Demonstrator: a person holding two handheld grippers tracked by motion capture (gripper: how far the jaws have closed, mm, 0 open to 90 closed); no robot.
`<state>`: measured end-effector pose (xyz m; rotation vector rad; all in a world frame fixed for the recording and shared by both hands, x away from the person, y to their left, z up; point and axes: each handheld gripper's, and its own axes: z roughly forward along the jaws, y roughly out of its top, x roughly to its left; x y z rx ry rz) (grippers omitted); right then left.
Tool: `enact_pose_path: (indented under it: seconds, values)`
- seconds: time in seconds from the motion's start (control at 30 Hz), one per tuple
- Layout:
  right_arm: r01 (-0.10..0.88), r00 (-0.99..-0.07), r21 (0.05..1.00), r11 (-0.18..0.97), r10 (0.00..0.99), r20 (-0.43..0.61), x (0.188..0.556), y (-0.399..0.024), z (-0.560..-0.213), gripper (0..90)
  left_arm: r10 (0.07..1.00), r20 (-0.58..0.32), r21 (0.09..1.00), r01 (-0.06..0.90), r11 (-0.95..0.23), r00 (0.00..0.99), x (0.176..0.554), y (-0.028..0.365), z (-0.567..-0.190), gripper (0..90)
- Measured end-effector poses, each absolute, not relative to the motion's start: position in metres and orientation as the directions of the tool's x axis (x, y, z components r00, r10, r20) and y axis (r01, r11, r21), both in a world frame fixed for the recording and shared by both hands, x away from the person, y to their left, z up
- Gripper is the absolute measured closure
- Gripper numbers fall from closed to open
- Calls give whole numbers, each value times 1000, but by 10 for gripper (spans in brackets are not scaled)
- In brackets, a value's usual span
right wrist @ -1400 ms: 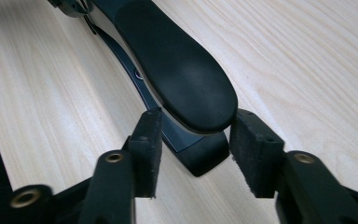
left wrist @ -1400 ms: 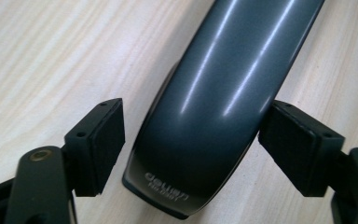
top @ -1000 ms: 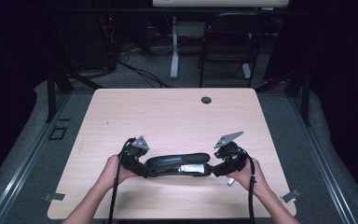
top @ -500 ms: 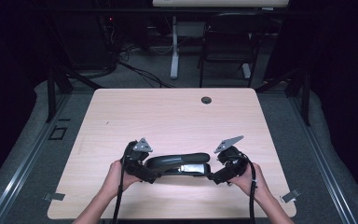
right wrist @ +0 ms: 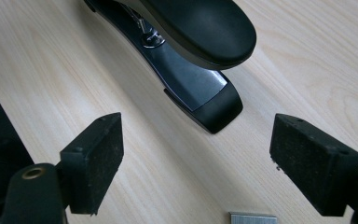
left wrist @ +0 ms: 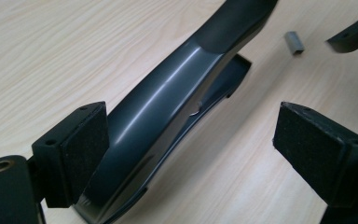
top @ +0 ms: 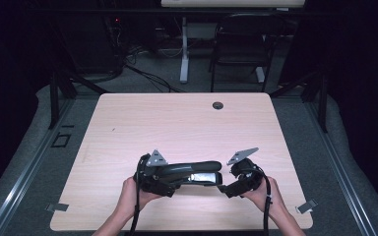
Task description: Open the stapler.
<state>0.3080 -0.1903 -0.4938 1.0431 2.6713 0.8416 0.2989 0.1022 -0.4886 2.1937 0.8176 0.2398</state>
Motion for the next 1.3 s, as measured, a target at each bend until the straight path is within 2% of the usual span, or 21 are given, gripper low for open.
enact_pose_path:
  seconds: [0.13,0.43,0.5,0.6,0.63,0.7,0.73,0.8,0.83,0.9,0.97,1.0,1.1,1.13,1.3]
  values:
    - [575,-747,552,604,663,53,308,-189,-496,166,614,-84,724,472,-504,785,294,95,-490,143]
    - [567,-752,551,612,658,44,310,-187,-502,195,595,-89,738,454,-499,799,289,85,-495,157]
    - [546,-758,570,614,652,23,308,-185,-503,255,586,-92,731,454,-510,805,288,79,-499,172]
    - [523,-762,589,617,648,-3,307,-182,-502,283,561,-105,723,450,-524,821,287,75,-503,203]
    - [528,-757,590,611,653,1,307,-180,-504,351,555,-104,717,449,-533,825,287,72,-506,253]
    - [528,-760,584,616,650,2,307,-179,-506,370,540,-98,709,440,-551,836,285,67,-509,279]
    - [530,-762,567,631,647,-7,307,-176,-510,441,531,-92,706,431,-562,842,284,62,-513,315]
    - [529,-765,564,634,644,-6,308,-175,-512,453,530,-86,706,427,-565,844,283,60,-513,345]
    - [529,-765,559,639,643,-11,308,-174,-514,520,532,-81,711,423,-562,843,283,58,-515,355]
    - [530,-762,561,636,647,-13,308,-173,-514,531,537,-72,720,416,-555,840,282,57,-516,383]
    - [526,-761,568,633,649,-18,310,-172,-516,591,539,-57,717,410,-564,840,283,54,-519,442]
    - [526,-761,568,633,649,-18,310,-172,-516,591,539,-57,717,410,-564,840,283,54,-519,464]
    - [509,-764,591,626,645,-26,309,-171,-517,660,546,-36,715,404,-571,837,283,51,-522,501]
    - [507,-767,581,637,640,-33,309,-170,-517,683,546,-28,721,395,-570,838,283,49,-524,546]
    - [512,-759,582,631,650,-38,309,-168,-522,738,567,-17,735,395,-551,823,284,45,-528,616]
